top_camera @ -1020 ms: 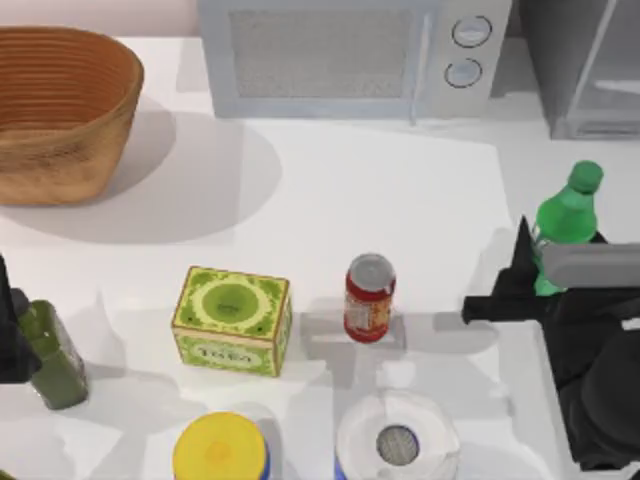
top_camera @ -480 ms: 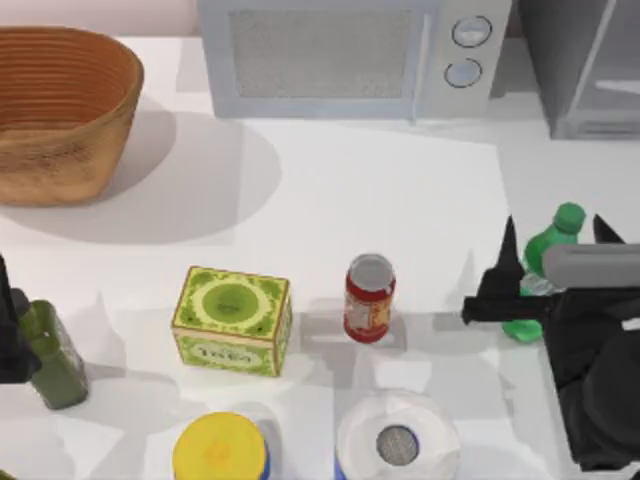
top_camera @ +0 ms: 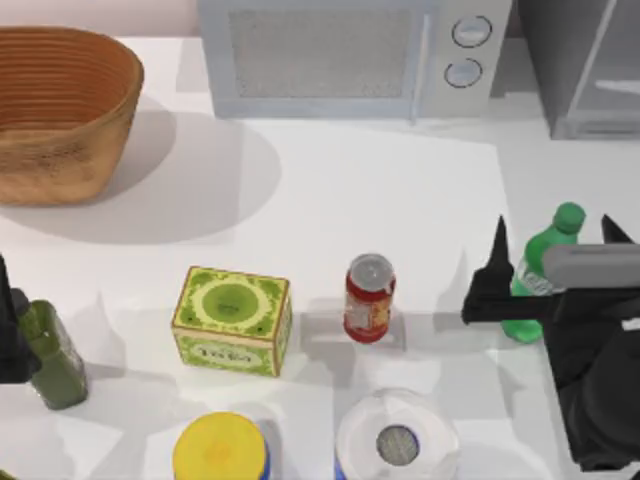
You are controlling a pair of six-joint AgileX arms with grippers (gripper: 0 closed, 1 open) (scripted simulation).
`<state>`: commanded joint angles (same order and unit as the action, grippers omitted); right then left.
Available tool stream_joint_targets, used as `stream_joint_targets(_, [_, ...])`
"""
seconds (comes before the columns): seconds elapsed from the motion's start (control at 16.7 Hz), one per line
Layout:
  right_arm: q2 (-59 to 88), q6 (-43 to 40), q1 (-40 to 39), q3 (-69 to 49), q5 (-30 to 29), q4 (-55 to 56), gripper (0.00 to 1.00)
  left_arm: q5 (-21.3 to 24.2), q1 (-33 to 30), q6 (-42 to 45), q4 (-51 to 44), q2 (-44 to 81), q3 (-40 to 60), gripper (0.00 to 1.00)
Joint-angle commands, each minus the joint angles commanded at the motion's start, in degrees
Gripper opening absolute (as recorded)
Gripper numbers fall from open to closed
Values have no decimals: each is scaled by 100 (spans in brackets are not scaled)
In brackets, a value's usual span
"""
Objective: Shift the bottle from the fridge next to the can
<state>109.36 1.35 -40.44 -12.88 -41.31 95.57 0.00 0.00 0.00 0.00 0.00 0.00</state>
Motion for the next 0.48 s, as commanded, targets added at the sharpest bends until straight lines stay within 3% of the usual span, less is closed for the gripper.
stream_joint_targets(0.48, [-119, 15, -598, 491, -596, 352, 100, 0, 0, 0, 0, 0, 0, 100])
